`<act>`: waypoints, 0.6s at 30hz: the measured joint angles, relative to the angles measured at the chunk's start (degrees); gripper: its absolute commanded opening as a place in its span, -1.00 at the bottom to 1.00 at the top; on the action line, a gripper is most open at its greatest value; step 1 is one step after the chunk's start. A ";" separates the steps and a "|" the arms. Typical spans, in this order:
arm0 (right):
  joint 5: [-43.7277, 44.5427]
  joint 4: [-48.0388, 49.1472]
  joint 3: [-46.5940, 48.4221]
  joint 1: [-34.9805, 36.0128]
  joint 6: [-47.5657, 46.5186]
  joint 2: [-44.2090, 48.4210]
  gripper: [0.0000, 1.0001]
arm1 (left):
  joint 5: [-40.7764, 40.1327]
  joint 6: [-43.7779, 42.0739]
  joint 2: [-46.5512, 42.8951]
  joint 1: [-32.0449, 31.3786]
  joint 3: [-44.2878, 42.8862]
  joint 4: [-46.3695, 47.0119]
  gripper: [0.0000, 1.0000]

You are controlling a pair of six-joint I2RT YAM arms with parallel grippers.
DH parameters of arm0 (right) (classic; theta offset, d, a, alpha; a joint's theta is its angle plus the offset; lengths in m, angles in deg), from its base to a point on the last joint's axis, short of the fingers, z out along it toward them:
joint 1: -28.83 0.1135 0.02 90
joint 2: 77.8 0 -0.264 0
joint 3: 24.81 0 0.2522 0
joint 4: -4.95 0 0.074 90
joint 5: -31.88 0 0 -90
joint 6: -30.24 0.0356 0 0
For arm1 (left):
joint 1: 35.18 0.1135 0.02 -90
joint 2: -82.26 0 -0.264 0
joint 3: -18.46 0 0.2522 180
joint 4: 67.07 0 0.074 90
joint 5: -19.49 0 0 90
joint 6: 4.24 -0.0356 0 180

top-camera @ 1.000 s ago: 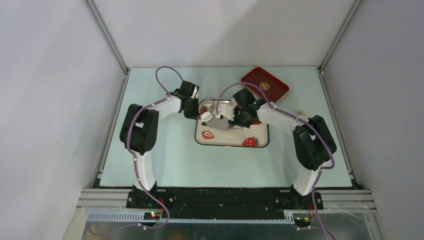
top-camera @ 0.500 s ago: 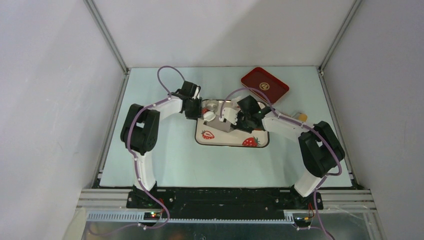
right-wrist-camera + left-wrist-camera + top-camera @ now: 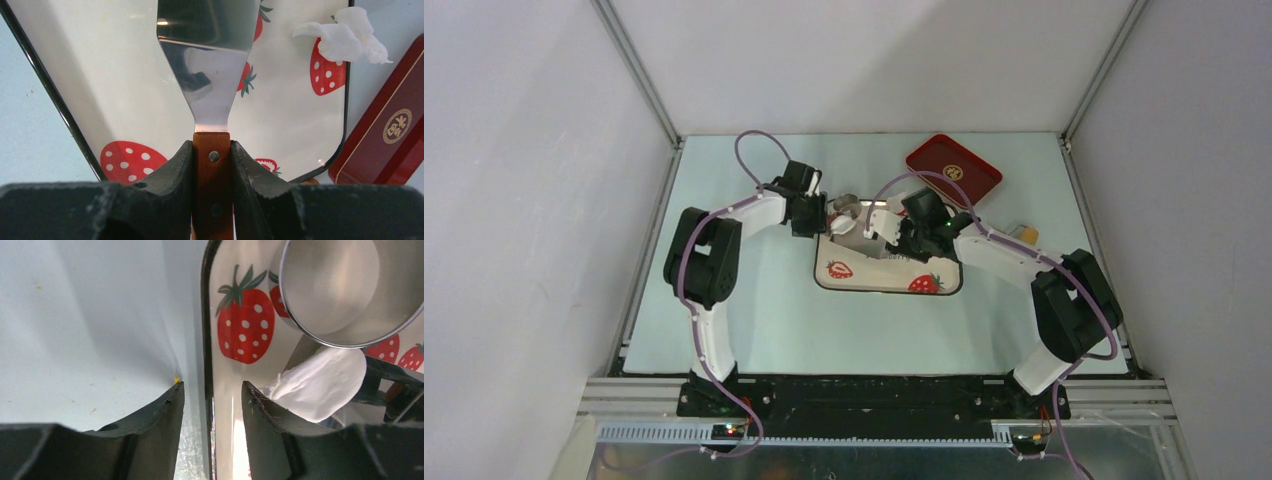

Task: Roll out the dumpling wrappers from the dough
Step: Scoop the dumpling wrapper from the work surface.

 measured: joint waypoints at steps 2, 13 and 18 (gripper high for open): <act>0.00 0.04 0.00 0.00 0.04 0.17 -1.00 | -0.02 -0.09 -0.04 0.55 0.00 0.00 0.05; -0.09 -0.26 0.00 -0.04 0.28 0.17 -1.00 | -0.02 -0.17 -0.11 1.92 0.00 -0.04 0.06; -0.20 -0.46 -0.04 -0.07 0.52 1.11 -1.00 | -0.04 -0.17 -0.11 2.54 0.00 -0.04 0.05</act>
